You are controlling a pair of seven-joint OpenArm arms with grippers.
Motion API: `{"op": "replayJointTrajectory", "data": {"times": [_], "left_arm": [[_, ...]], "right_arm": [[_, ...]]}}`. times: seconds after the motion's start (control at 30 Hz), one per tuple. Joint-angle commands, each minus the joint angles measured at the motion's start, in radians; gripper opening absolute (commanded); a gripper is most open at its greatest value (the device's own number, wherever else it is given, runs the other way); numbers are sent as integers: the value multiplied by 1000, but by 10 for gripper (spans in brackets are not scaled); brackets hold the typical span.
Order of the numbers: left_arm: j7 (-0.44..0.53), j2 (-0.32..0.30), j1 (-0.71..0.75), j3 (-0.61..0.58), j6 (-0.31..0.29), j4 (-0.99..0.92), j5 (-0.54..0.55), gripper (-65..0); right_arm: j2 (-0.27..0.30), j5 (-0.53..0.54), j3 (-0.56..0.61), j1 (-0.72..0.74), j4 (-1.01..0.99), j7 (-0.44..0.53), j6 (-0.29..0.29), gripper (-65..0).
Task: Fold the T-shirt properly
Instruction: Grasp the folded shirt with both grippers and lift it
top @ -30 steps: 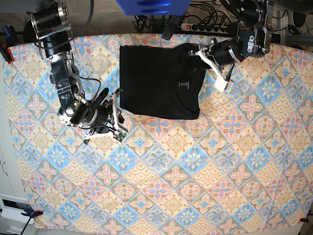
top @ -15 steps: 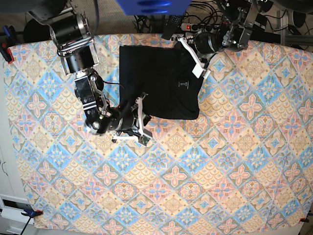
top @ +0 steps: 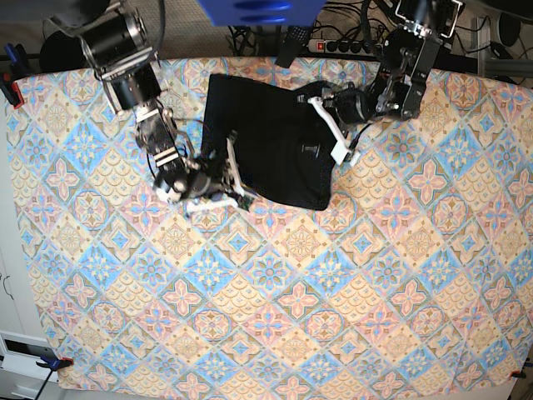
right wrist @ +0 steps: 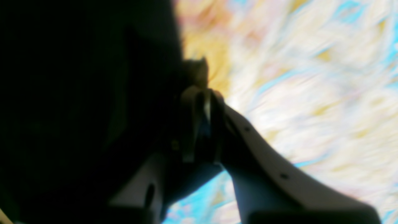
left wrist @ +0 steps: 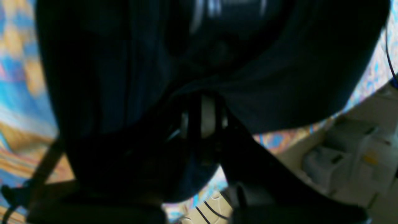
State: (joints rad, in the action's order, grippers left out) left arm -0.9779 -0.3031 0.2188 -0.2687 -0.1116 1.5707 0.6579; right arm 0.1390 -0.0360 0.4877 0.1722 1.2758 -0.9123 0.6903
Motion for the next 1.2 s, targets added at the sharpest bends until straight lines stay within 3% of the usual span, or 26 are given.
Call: {"op": "replayJointTrajectory", "data": {"times": [0.0, 0.27, 0.5, 0.7, 0.8, 0.97, 1.17], "left_arm": [[23, -9, -31, 4, 8, 10, -13, -613], [23, -5, -197, 3, 8, -88, -14, -613], [70, 60, -353, -94, 8, -189, -16, -613], [78, 115, -422, -103, 10, -223, -89, -613], [76, 109, -408, -73, 10, -157, -88, -614], [35, 25, -255, 12, 10, 40, -77, -614], [32, -26, -55, 185, 10, 168, 13, -614]], "right_arm": [[18, 11, -4, 0, 35, -6, 8, -573], [118, 12, -11, -129, 198, -11, 8, -574], [196, 12, -14, -245, 357, -11, 8, -575], [208, 9, -157, -342, 491, -41, 8, -575], [208, 12, -226, -366, 555, -43, 8, -575], [208, 17, -294, -414, 651, -44, 8, -575], [199, 15, -217, -428, 678, -38, 8, -575]]}}
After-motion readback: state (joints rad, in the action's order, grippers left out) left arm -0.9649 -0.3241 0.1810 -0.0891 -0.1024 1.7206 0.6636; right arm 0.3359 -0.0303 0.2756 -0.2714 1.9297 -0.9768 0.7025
